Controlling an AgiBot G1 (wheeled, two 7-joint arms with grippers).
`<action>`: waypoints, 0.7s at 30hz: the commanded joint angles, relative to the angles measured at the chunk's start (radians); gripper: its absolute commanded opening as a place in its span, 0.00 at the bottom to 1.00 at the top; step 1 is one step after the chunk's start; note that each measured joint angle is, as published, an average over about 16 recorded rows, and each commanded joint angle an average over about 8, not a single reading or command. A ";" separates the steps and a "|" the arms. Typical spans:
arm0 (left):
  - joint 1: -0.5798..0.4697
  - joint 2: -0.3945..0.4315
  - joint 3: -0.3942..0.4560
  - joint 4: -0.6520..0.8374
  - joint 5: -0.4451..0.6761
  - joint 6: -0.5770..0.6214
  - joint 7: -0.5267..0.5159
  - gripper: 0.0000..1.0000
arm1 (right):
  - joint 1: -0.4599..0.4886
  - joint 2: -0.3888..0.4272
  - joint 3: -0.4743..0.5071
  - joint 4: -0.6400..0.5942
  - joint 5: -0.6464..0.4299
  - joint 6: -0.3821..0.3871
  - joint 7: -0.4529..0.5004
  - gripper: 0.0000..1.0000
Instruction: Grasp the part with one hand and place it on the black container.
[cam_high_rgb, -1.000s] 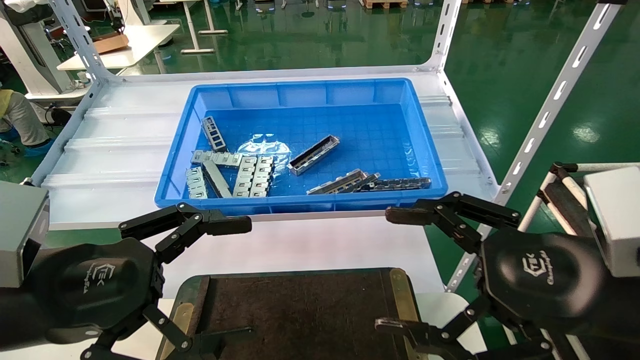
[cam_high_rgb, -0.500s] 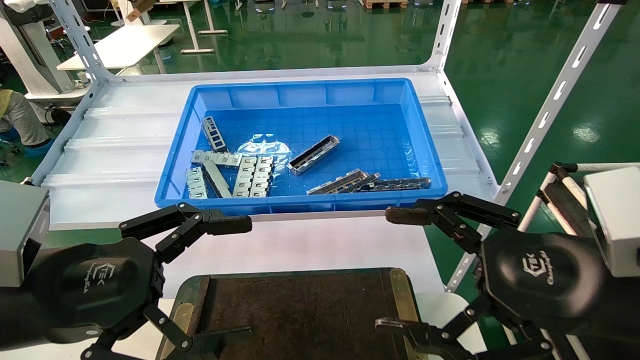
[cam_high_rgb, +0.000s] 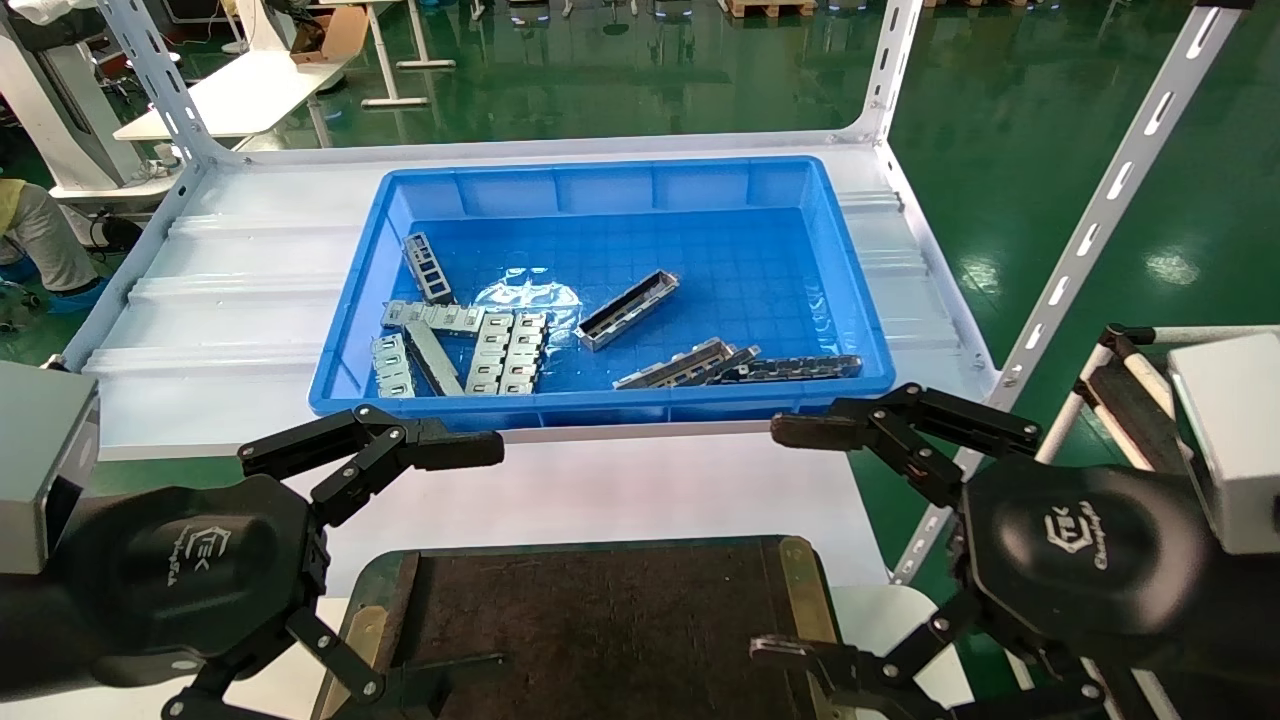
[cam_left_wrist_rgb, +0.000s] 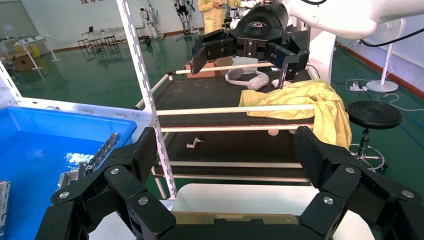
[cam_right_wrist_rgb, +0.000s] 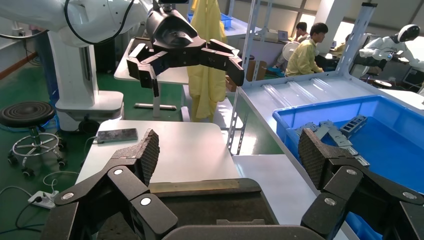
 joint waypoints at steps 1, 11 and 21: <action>0.000 0.000 0.000 0.000 0.000 0.000 0.000 1.00 | 0.000 0.000 0.000 0.000 0.000 0.000 0.000 1.00; 0.000 0.000 0.000 0.000 0.000 0.000 0.000 1.00 | 0.000 0.000 0.000 0.000 0.000 0.000 0.000 1.00; 0.000 0.000 0.000 0.000 0.000 0.000 0.000 1.00 | 0.000 0.000 0.000 0.000 0.000 0.000 0.000 1.00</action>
